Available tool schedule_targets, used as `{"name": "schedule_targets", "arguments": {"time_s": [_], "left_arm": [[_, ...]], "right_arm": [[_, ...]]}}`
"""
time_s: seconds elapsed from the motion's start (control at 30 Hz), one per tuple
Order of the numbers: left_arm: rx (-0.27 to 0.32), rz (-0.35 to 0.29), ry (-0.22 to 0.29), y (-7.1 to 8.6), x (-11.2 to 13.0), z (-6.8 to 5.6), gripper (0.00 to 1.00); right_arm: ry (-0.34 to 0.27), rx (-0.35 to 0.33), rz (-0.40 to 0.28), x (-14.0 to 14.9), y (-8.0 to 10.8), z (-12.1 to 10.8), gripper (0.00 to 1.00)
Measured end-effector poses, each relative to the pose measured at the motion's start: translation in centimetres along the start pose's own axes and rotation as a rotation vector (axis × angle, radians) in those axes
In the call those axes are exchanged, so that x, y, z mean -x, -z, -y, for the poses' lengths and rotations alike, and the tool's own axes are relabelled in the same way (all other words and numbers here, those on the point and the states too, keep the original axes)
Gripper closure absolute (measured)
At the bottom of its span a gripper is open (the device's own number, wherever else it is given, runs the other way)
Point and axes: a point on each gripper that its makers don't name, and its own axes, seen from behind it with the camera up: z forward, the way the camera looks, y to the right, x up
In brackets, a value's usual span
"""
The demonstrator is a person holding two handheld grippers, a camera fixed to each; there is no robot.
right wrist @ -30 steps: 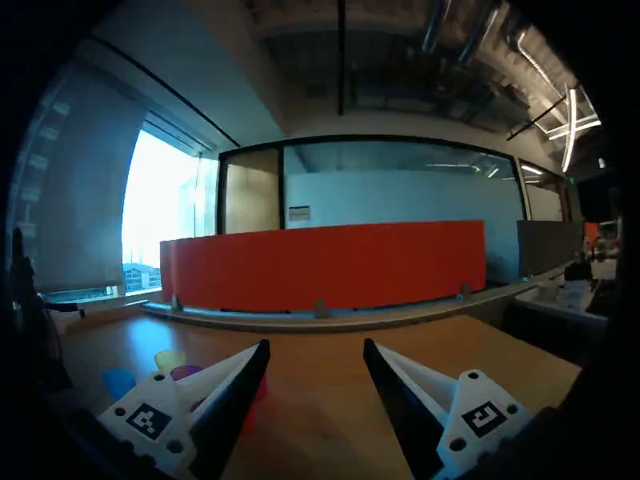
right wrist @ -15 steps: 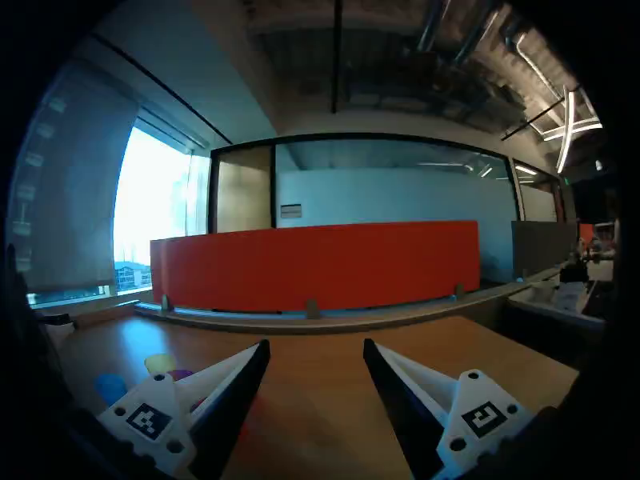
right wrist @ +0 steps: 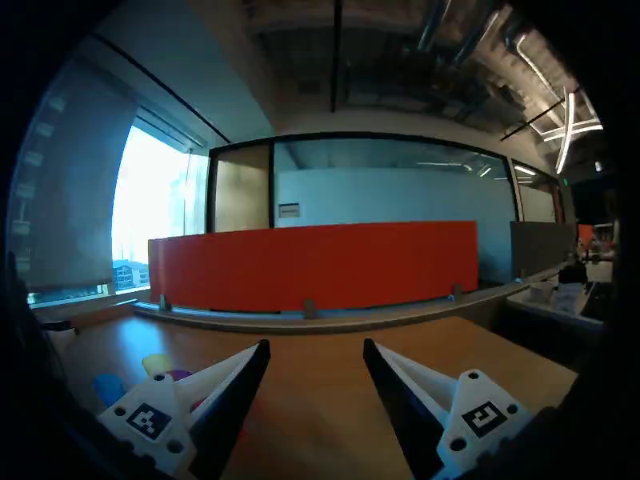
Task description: Pour water
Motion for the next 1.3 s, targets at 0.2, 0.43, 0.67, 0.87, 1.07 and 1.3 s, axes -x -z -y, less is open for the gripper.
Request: {"name": "schedule_targets", "arguments": {"time_s": [0.2,0.43,0.67,0.87,1.07,1.3], "left_arm": [[0.008,0.001,0.01,-0.1,0.4,-0.3,0.19],[0.011,-0.001,0.018,-0.2,0.5,-0.3,0.19],[0.011,0.004,0.013,-0.3,0.9,-0.4,0.19],[0.017,0.007,-0.008,-0.5,1.1,-0.8,0.19],[0.017,0.006,-0.015,-0.5,1.1,-0.9,0.19],[0.018,0.006,-0.016,-0.4,1.1,-1.0,0.19]], "right_arm": [[0.009,-0.009,0.008,0.1,0.0,0.2,0.1],[-0.004,-0.006,0.006,-0.2,0.1,0.1,0.1],[-0.005,-0.002,0.005,-0.2,0.3,-0.1,0.1],[-0.002,-0.004,0.007,0.0,0.4,-0.1,0.1],[0.0,-0.006,0.008,0.1,0.4,0.0,0.1],[-0.004,-0.004,0.002,-0.2,0.5,-0.1,0.1]]}}
